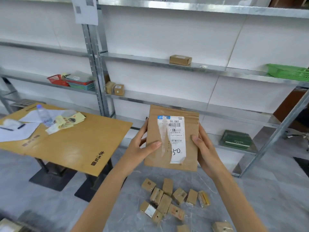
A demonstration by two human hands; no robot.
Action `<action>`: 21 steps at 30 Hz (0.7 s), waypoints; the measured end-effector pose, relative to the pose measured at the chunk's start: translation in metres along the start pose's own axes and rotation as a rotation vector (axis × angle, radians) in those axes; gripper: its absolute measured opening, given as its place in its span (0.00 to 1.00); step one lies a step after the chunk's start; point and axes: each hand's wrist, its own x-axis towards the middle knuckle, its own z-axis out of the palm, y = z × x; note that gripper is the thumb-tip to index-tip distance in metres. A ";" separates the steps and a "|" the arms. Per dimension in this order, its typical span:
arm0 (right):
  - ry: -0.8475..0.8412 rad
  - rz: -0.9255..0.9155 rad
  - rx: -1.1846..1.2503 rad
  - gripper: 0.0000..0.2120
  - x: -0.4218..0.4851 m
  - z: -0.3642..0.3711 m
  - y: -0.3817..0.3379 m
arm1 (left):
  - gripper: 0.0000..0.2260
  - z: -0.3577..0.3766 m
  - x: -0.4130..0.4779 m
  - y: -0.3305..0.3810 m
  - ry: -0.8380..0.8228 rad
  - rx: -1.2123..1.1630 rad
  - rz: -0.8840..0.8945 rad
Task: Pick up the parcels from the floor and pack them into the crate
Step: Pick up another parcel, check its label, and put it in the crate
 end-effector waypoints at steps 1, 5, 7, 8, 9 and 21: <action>-0.014 0.013 0.009 0.39 -0.006 0.008 0.003 | 0.37 -0.004 -0.013 -0.001 0.014 -0.005 -0.005; -0.065 0.060 0.061 0.45 -0.025 0.044 0.015 | 0.33 -0.027 -0.059 0.002 0.079 -0.008 -0.014; -0.101 0.059 0.067 0.45 -0.031 0.065 0.017 | 0.33 -0.042 -0.080 0.005 0.105 0.028 -0.012; -0.121 0.056 0.066 0.43 -0.033 0.077 0.017 | 0.34 -0.050 -0.091 0.006 0.121 0.045 -0.007; -0.140 0.054 0.066 0.40 -0.036 0.090 0.018 | 0.34 -0.060 -0.101 0.007 0.139 0.059 -0.001; -0.304 0.069 0.129 0.31 -0.074 0.281 0.026 | 0.31 -0.204 -0.241 0.021 0.343 0.096 0.043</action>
